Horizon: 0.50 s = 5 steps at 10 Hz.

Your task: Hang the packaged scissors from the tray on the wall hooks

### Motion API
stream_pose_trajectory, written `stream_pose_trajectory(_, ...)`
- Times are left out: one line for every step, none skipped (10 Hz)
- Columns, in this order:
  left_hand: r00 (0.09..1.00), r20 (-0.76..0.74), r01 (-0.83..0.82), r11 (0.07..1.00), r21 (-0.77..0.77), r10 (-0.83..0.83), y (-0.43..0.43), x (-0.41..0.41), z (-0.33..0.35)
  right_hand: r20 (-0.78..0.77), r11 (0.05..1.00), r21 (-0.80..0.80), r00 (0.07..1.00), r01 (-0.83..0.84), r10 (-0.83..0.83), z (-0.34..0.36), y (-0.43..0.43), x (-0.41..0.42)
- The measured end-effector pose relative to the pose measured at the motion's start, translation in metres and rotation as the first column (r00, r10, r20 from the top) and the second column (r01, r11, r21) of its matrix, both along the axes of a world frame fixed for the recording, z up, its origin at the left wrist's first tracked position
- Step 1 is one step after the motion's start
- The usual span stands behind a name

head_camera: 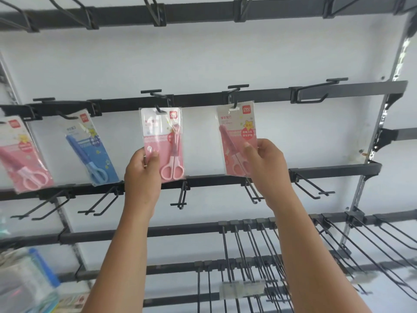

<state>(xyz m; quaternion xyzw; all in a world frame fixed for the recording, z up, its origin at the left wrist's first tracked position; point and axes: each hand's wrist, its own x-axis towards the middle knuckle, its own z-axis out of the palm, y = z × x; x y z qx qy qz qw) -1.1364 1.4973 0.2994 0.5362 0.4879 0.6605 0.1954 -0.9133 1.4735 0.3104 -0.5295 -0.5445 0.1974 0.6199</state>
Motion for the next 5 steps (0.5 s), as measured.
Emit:
stream_pose_trajectory(0.998,-0.042,-0.042,0.999,0.002,0.042,-0.015,0.002,-0.003,0.074,0.999,-0.006,0.996,0.047,-0.046,-0.003,-0.015,0.005)
stream_pose_trajectory(0.988,-0.095,-0.121,0.993,-0.007,0.12,-0.032,0.004,-0.009,0.138,0.987,0.013,0.978,0.159,-0.159,-0.008,-0.031,0.013)
stream_pose_trajectory(0.961,-0.154,-0.234,0.972,-0.005,0.231,-0.05,0.002,-0.02,0.225,0.984,0.019,0.958,0.176,-0.176,-0.011,-0.051,0.014)
stream_pose_trajectory(0.937,-0.234,-0.262,0.965,0.024,0.26,-0.073,-0.002,-0.029,0.284,0.988,0.038,0.947,0.148,-0.153,-0.014,-0.072,0.005)
stream_pose_trajectory(0.888,-0.356,-0.28,0.956,0.087,0.292,-0.1,-0.009,-0.034,0.298,0.992,0.027,0.946,0.123,-0.125,-0.017,-0.095,-0.009)
